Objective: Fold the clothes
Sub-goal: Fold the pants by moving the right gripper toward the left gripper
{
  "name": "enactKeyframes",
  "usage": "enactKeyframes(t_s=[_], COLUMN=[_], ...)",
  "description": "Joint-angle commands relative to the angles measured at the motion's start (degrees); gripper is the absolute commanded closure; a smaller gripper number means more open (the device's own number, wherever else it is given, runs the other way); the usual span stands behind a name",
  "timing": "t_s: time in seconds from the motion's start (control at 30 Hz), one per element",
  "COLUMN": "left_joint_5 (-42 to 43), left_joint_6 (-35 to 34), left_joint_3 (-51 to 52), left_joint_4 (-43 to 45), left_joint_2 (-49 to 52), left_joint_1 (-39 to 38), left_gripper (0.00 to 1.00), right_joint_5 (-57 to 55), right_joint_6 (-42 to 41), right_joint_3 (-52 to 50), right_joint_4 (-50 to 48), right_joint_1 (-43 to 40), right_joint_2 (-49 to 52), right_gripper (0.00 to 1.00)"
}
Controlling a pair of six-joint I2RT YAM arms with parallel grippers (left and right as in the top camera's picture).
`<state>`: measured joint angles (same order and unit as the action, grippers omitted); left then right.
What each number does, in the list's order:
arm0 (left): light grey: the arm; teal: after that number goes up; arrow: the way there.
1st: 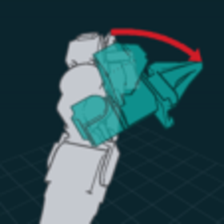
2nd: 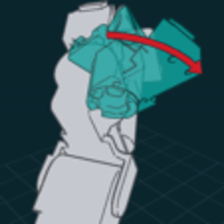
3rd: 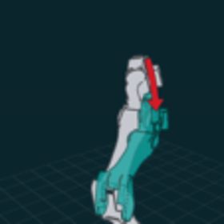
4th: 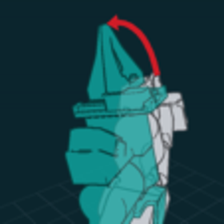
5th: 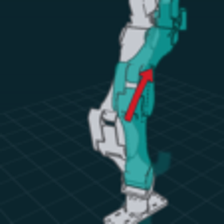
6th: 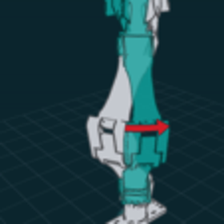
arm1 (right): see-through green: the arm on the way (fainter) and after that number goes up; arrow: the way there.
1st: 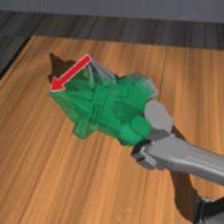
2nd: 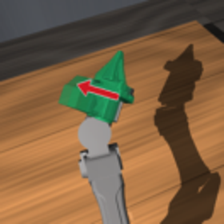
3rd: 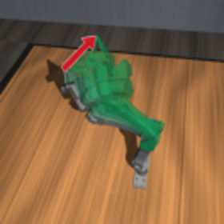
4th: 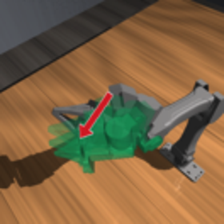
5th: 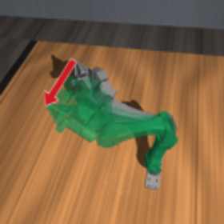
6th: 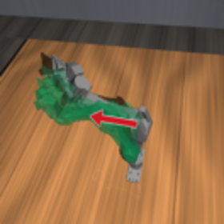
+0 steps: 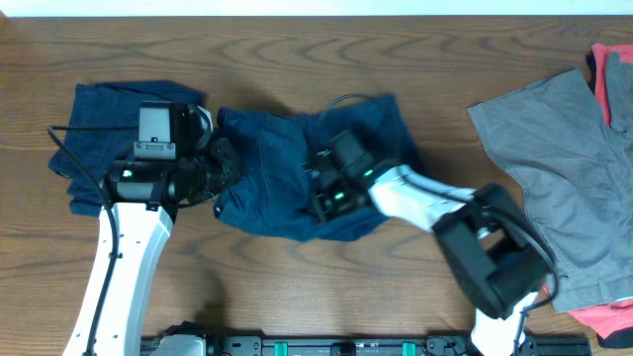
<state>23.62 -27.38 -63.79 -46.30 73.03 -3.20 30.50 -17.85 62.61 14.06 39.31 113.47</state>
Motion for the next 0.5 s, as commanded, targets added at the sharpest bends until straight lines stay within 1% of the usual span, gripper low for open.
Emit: enactKeyframes(t_s=[0.0, 0.07, 0.13, 0.2, 0.3, 0.47], left_joint_5=[1.36, 1.46, 1.46, 1.38, 1.16, 1.18], left_joint_6=[-0.96, -0.98, -0.98, -0.96, -0.94, -0.98], left_joint_3=[-1.51, -1.51, -1.51, -1.51, -1.49, -1.49], left_joint_4=[-0.17, -0.17, -0.13, -0.13, -0.11, 0.52], left_joint_2=[-0.52, -0.48, -0.48, -0.48, -0.48, -0.33], left_joint_1=[0.24, 0.24, 0.24, 0.24, 0.24, 0.24], left_gripper=[0.93, 0.94, 0.94, 0.94, 0.94, 0.94], right_joint_5=[0.68, -3.56, -4.17, -4.68, -7.89, -15.1], right_joint_6=[-5.05, -6.12, -5.4, -4.66, -4.33, -0.57], right_joint_3=[0.22, 0.24, 0.44, 0.79, 0.92, 0.92], right_joint_4=[-3.65, -6.21, -8.11, -7.3, -3.56, 3.98], right_joint_1=[4.68, 6.6, 7.61, 7.19, 4.55, -3.89], right_joint_2=[1.09, 1.07, 0.83, 0.11, -3.28, -12.35], right_gripper=[0.99, 0.99, 0.99, 0.99, 0.99, 0.98])
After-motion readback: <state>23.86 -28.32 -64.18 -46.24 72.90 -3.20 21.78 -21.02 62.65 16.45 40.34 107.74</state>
